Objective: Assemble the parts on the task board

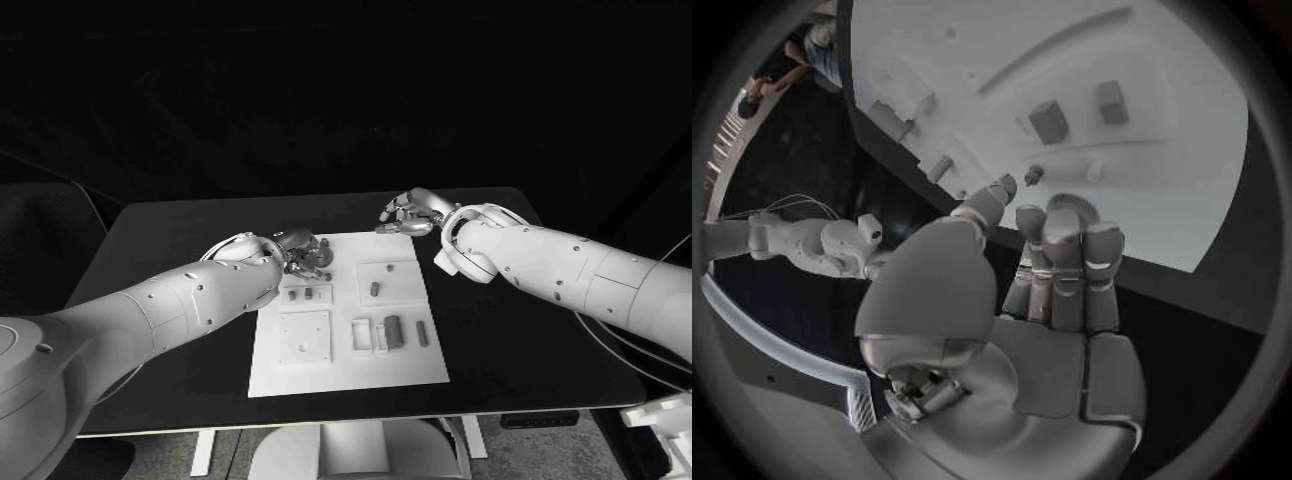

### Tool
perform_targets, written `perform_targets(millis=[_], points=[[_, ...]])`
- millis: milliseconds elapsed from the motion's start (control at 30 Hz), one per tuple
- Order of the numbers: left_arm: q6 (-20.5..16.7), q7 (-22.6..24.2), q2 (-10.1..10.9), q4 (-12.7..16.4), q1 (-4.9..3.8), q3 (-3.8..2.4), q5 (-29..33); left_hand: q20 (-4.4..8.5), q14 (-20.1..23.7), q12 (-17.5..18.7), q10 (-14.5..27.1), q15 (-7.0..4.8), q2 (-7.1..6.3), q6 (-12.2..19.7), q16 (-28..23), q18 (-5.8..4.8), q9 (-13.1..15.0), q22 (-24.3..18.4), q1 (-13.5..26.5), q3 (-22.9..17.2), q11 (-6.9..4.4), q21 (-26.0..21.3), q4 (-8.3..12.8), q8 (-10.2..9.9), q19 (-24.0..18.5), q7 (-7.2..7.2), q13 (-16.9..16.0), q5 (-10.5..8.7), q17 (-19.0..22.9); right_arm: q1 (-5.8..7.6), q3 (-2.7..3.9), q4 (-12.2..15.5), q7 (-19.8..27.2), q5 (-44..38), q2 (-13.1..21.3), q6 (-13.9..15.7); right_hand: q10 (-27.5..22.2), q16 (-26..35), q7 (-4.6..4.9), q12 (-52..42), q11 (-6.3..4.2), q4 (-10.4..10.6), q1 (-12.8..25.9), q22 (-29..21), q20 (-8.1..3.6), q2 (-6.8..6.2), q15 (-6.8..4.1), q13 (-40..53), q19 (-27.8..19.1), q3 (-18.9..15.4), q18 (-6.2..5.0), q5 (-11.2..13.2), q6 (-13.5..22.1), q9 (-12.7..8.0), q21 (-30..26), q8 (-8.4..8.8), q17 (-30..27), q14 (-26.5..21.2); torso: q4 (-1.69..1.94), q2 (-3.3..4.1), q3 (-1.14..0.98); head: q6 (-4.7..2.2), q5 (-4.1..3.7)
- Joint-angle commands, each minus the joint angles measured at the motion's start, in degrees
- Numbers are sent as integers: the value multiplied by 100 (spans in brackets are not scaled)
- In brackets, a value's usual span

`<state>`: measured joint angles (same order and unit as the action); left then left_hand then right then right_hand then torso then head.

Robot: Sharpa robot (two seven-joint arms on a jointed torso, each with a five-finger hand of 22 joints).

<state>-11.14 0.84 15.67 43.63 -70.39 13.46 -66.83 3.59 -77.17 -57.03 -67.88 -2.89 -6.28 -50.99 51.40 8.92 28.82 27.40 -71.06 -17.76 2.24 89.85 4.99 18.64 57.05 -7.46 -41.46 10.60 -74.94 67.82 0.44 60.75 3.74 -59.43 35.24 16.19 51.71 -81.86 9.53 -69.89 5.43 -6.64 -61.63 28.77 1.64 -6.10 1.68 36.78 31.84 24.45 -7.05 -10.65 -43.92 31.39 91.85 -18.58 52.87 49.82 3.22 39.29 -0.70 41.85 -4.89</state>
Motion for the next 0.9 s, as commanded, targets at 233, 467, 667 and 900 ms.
perform_targets(millis=[233,467,667,900], points=[[12,160,-115,-120,59,-6,191,26,66,-73,84,1,104,-127,64,70,14,13,62,-42,-10,40,-47,34,-21,-48,-36,7,-345,27,5,50,18,-14,8,11,24,-32,13,-39,-20,9,-2,-7,-33,-45,-5,-9,15,-33,25,16,-32,7,2,-33,-8,12,-1,-11,4,26,-22],[-53,132,-198,-246,85,-7,196,40,64,-176,79,-17,230,-190,169,84,18,40,23,-139,-29,94,-38,43,-9,-55,-87,7,-345,41,6,68,12,-14,8,9,25,-33,13,-39,-20,11,1,-7,-33,-47,-5,-9,16,-35,25,16,-31,6,3,-32,-8,13,7,-16,11,49,-48],[-6,71,-254,-339,100,-7,158,65,-11,-393,8,-65,237,-268,419,114,21,112,-1,-198,-77,243,8,47,75,-56,-197,4,-379,54,8,102,8,-14,8,4,27,-34,13,-40,-21,13,4,-7,-33,-49,-5,-9,17,-37,25,16,-30,6,3,-32,-9,14,0,-11,9,57,-60],[-19,7,-309,-445,103,-7,119,78,-34,-505,-10,-91,173,-283,562,132,16,153,0,-200,-101,325,42,34,114,-50,-257,-1,-393,76,10,126,1,-14,10,10,28,-34,13,-40,-21,15,7,-7,-32,-50,-5,-10,18,-39,26,15,-30,6,4,-31,-9,15,-2,-7,13,70,-70]])
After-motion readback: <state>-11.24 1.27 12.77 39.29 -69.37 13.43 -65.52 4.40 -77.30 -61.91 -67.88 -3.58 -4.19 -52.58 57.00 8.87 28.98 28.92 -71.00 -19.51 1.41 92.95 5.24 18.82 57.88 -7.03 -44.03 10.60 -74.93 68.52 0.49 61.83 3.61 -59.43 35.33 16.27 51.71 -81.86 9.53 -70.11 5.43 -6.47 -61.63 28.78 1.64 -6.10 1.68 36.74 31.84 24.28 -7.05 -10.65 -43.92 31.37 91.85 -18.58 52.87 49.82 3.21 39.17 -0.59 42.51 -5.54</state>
